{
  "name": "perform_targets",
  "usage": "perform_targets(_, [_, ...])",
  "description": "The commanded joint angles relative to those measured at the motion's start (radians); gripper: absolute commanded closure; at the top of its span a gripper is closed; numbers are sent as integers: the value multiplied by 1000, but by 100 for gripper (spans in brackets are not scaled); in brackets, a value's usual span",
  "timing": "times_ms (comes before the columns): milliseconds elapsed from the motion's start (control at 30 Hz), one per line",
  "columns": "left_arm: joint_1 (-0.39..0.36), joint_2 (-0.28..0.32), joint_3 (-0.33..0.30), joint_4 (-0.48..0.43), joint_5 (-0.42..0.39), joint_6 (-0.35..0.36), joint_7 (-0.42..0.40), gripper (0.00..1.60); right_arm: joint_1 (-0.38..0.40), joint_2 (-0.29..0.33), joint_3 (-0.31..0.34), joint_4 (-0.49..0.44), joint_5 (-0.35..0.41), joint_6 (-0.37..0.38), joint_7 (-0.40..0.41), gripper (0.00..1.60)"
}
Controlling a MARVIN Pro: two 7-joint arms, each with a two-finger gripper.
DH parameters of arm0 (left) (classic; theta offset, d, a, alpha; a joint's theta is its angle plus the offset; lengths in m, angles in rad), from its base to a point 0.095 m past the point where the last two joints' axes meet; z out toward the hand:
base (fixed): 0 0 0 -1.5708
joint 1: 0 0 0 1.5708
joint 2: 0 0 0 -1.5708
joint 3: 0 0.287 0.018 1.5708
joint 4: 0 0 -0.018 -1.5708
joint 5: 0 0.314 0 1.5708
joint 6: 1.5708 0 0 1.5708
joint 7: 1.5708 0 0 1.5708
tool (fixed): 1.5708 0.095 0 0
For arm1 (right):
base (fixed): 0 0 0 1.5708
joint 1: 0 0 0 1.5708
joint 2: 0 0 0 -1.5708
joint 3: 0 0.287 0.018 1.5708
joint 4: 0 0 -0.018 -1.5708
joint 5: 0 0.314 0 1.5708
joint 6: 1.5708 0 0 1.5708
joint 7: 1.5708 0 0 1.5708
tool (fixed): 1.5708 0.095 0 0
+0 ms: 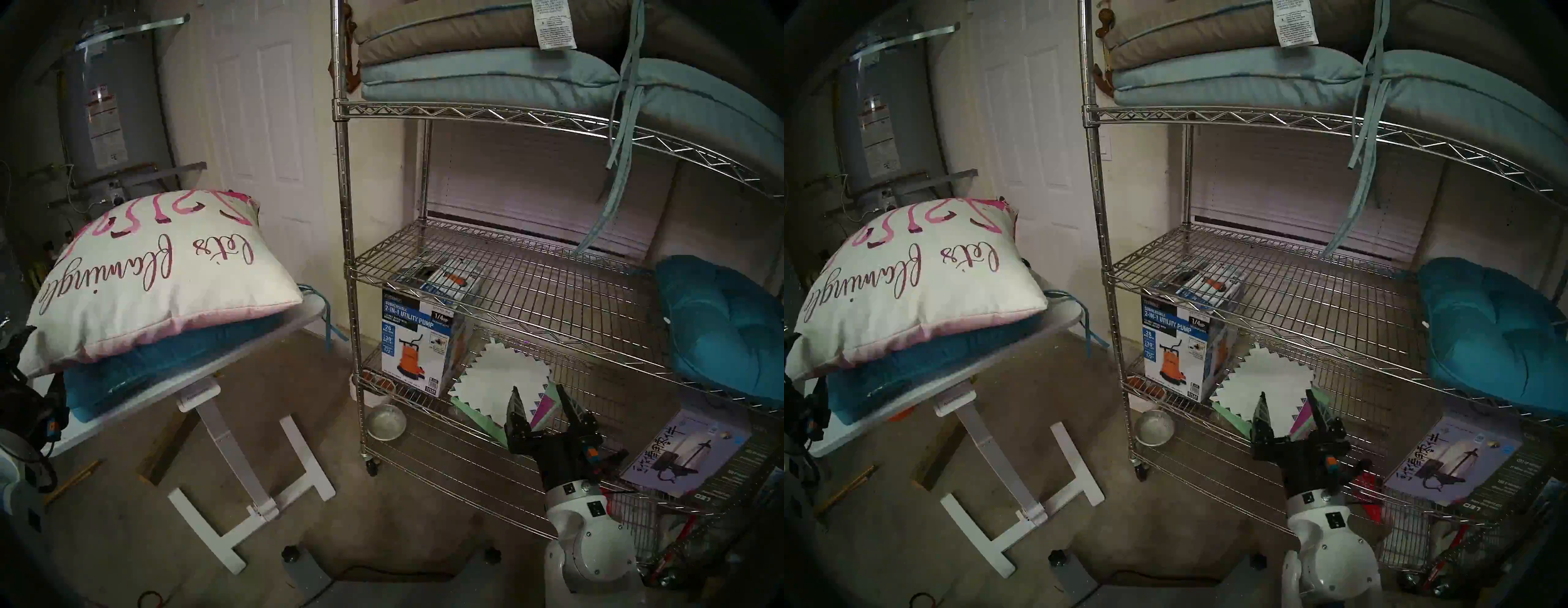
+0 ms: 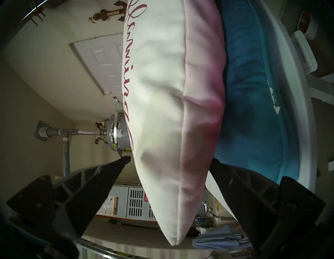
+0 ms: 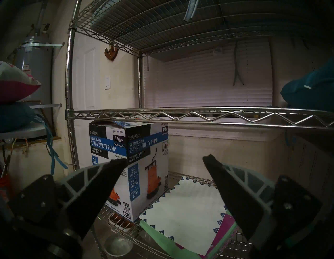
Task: Put cushion on the shelf
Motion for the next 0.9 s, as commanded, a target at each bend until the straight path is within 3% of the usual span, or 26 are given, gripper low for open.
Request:
perform_targets(0, [-7, 0, -8, -19, 3, -3, 12, 0, 2, 2, 0, -24, 0, -4, 1, 0])
perform_targets(867, [-31, -19, -9, -19, 19, -24, -3, 0, 2, 2, 0, -24, -1, -4, 1, 0])
